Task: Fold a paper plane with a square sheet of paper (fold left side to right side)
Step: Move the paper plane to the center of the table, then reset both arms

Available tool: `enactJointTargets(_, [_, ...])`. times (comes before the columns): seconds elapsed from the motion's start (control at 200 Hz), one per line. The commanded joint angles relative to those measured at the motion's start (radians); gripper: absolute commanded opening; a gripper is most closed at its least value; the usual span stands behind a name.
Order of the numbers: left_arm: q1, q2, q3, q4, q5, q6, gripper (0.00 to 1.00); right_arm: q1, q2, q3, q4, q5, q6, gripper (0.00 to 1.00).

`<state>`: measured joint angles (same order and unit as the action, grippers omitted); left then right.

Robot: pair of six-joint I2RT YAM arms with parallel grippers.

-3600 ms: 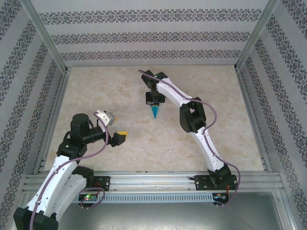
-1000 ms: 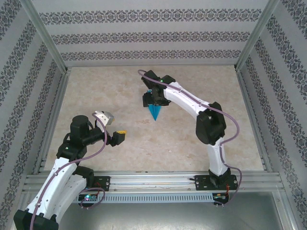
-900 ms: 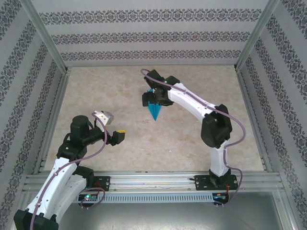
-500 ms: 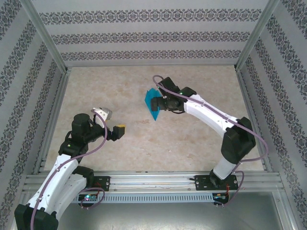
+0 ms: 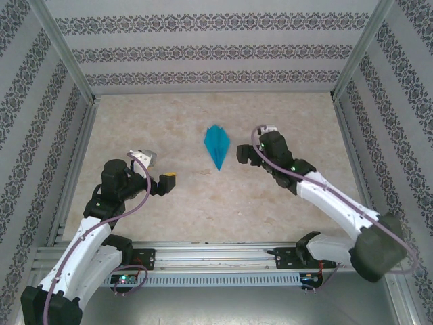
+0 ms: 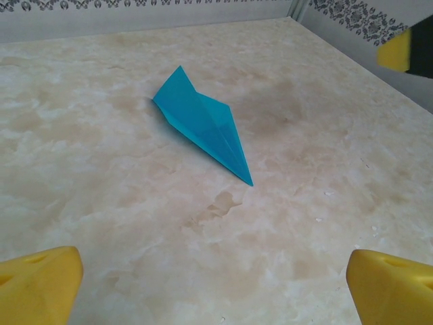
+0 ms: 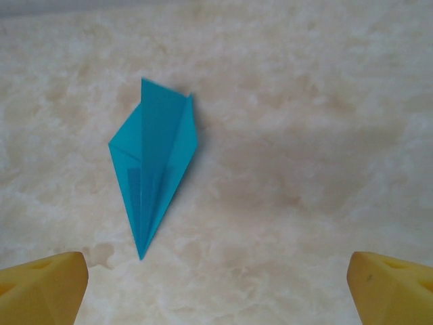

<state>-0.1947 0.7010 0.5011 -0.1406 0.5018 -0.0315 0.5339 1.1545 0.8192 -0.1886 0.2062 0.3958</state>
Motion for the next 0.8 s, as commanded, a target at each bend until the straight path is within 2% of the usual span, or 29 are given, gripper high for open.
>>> enactJointTargets(0.0, [0.002, -0.001, 0.001, 0.032, -0.026, 0.011, 1.0, -0.017, -0.109, -0.113, 0.187, 0.131, -0.095, 0.98])
enactJointTargets(0.225, [0.002, 0.021, -0.003, 0.078, -0.047, -0.004, 1.0, -0.051, -0.299, -0.293, 0.27, 0.209, -0.249, 0.98])
enactJointTargets(0.465, [0.002, 0.048, -0.011, 0.113, -0.052, -0.016, 1.0, -0.155, -0.417, -0.408, 0.284, 0.223, -0.282, 0.98])
enactJointTargets(0.595, [0.001, 0.055, -0.007, 0.111, -0.054, -0.006, 1.0, -0.249, -0.438, -0.469, 0.313, 0.185, -0.307, 0.98])
enactJointTargets(0.799, [0.002, 0.071, 0.002, 0.114, -0.059, 0.001, 1.0, -0.491, -0.418, -0.633, 0.492, 0.049, -0.25, 0.98])
